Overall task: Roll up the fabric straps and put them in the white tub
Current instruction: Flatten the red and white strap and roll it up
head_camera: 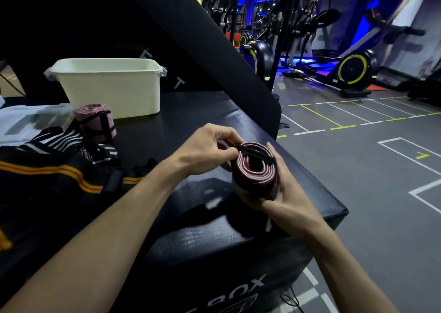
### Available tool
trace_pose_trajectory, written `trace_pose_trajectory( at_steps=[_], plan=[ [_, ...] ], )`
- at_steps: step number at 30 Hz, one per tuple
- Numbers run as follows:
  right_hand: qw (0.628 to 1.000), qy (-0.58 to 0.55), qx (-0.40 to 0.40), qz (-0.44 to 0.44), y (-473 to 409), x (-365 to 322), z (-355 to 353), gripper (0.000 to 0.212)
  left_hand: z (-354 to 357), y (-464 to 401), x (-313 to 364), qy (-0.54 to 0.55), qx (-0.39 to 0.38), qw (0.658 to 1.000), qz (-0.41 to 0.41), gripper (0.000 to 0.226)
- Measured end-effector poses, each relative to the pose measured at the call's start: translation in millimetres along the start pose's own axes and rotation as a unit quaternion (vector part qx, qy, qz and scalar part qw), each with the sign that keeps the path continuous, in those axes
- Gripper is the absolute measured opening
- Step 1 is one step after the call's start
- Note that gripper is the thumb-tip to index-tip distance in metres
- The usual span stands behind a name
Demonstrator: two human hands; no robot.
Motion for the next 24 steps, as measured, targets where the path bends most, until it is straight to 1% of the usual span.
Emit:
trace_pose_trajectory(
  at_steps=[1,2,5,7,10,11,12,15,16,20,24],
  plan=[
    [1.000,-0.012,0.012,0.006,-0.8,-0.1,-0.2,0.113,-0.8,0.2,-1.0,-0.010,0.009,1.000,-0.007,0.016],
    [1.000,-0.015,0.025,0.008,-1.9,0.1,-0.2,0.115,-1.1,-0.1,-2.9,-0.020,0.017,1.000,-0.016,0.013],
    [0.997,0.037,0.069,-0.011,-3.5,-2.5,3.7,0.106,1.0,-0.1,-9.8,-0.032,0.033,0.998,-0.044,0.006],
    [0.994,0.080,0.079,-0.009,-4.2,-6.2,9.3,0.105,4.0,-0.5,-11.3,-0.025,0.041,0.998,-0.051,0.003],
    [0.994,0.044,0.103,0.022,-3.8,-9.4,13.9,0.118,7.1,-0.5,-10.5,-0.030,0.041,0.997,-0.053,0.003],
    [0.993,0.032,0.114,0.027,-3.4,-10.3,13.7,0.119,8.1,0.6,-10.2,-0.027,0.035,0.997,-0.058,0.003],
    [0.991,0.022,0.128,0.030,-3.5,-9.1,12.8,0.113,8.5,1.0,-10.6,-0.020,0.030,0.997,-0.064,0.005],
    [0.987,-0.007,0.154,0.041,-5.2,0.4,9.1,0.077,7.2,1.4,-10.3,-0.013,0.021,0.997,-0.070,0.014],
    [0.988,-0.011,0.152,0.039,-5.8,2.5,8.6,0.071,6.2,0.7,-9.7,-0.020,0.020,0.997,-0.065,0.016],
    [0.990,-0.006,0.136,0.033,-7.6,4.1,8.5,0.068,1.3,-0.5,-3.6,-0.082,0.040,0.995,-0.026,0.016],
    [0.993,-0.001,0.117,0.025,-7.2,3.1,7.7,0.068,-1.3,0.2,-3.7,-0.070,0.033,0.997,-0.006,0.017]
  ],
)
Point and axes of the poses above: each hand's wrist, its own y-axis away from the middle knuckle, its own z-axis out of the palm, x = y × z, the point moved 5 cm from there along -y, towards the middle knuckle, and after that the axes turned 5 degrees about -y, right-handed, at the moved point
